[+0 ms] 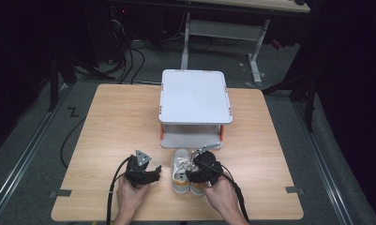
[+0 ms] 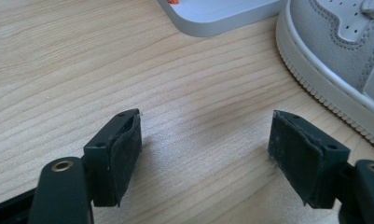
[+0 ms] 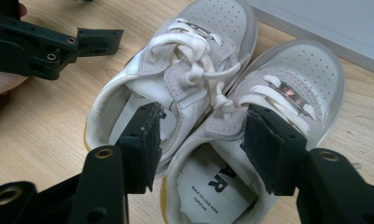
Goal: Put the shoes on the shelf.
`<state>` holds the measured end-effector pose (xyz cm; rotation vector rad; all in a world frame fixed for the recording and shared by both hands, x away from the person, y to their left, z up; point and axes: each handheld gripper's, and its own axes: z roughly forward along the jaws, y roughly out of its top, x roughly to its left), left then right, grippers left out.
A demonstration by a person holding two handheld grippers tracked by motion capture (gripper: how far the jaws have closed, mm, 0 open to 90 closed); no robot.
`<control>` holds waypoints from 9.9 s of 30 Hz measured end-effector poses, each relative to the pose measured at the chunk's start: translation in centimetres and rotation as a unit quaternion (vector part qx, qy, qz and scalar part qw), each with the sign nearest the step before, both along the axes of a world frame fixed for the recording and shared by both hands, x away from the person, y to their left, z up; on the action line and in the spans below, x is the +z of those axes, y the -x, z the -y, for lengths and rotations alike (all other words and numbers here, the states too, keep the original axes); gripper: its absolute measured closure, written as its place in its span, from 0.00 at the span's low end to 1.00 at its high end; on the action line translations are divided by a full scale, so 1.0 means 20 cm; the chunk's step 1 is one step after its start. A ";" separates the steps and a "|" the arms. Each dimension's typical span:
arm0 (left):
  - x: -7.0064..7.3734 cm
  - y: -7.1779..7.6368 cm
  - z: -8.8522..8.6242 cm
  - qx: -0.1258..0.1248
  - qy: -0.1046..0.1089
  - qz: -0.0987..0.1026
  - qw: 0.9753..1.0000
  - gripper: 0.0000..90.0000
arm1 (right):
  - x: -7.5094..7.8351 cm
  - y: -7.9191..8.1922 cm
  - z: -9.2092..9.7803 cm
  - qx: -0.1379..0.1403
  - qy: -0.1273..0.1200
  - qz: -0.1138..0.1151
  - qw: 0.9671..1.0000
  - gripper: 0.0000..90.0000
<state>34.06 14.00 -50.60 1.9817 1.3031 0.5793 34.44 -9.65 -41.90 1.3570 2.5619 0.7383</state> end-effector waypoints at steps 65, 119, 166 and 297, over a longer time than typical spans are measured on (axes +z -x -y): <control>0.00 0.00 0.00 0.002 0.000 0.001 1.000 0.29 | 0.13 0.01 0.15 -0.017 0.000 0.079 0.997 0.81; 0.00 -0.01 0.01 0.003 0.001 0.001 1.000 0.29 | -0.11 -0.48 -0.08 -0.098 0.012 0.195 0.976 0.61; 0.10 -0.57 -0.04 0.061 0.105 -0.003 0.993 0.50 | -0.26 -0.11 0.12 -0.112 -0.093 0.218 0.965 0.34; 0.00 -0.03 -0.10 0.034 0.031 0.003 0.999 0.43 | -0.41 -0.20 0.97 -0.146 -0.019 0.160 0.976 0.32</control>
